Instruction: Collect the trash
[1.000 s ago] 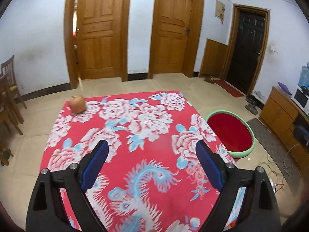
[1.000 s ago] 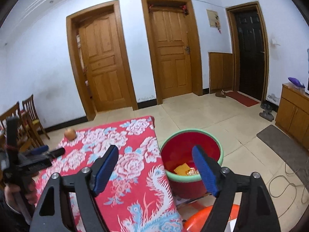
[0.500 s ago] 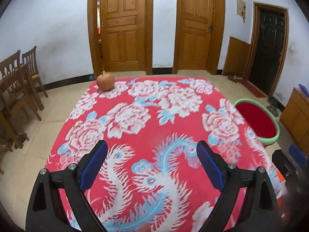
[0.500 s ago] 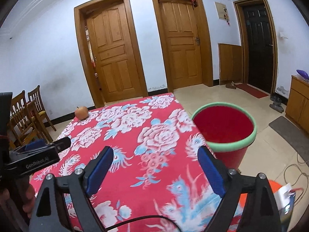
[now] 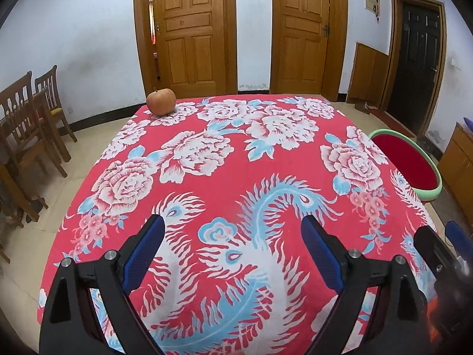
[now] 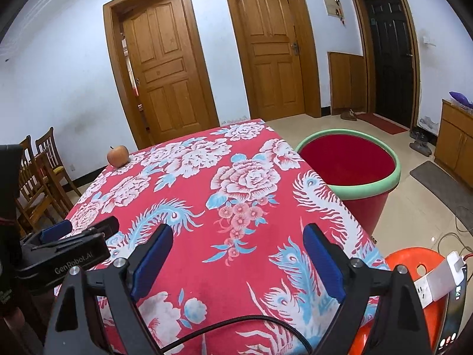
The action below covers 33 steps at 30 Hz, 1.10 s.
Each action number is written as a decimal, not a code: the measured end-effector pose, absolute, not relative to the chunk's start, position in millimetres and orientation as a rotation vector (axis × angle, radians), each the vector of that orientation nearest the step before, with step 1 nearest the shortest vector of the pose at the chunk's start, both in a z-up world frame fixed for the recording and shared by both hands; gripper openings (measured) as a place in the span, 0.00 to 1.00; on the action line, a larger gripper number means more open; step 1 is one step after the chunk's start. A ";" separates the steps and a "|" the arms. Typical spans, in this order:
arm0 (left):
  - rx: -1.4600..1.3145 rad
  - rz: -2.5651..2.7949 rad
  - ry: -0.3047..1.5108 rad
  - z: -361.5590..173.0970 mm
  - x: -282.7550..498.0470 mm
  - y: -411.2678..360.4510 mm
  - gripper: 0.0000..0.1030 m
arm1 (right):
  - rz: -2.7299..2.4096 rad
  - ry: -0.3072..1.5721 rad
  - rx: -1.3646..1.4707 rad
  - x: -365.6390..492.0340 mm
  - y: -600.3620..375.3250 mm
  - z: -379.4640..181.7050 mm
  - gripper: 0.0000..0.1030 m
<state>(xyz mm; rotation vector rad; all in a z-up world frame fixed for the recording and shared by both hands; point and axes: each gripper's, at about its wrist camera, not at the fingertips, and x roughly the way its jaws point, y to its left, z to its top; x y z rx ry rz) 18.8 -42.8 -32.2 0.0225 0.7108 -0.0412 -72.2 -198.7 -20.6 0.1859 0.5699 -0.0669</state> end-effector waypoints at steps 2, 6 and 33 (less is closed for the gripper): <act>0.023 -0.042 0.712 -32.8 19.1 -43.4 0.90 | -0.068 0.573 0.187 -72.2 -198.9 -21.2 0.89; 0.021 -0.047 0.711 -33.0 18.3 -43.7 0.90 | -0.066 0.582 0.187 -72.5 -198.3 -23.2 0.89; 0.024 -0.048 0.705 -31.5 16.7 -45.4 0.90 | -0.065 0.589 0.189 -72.9 -198.2 -24.4 0.89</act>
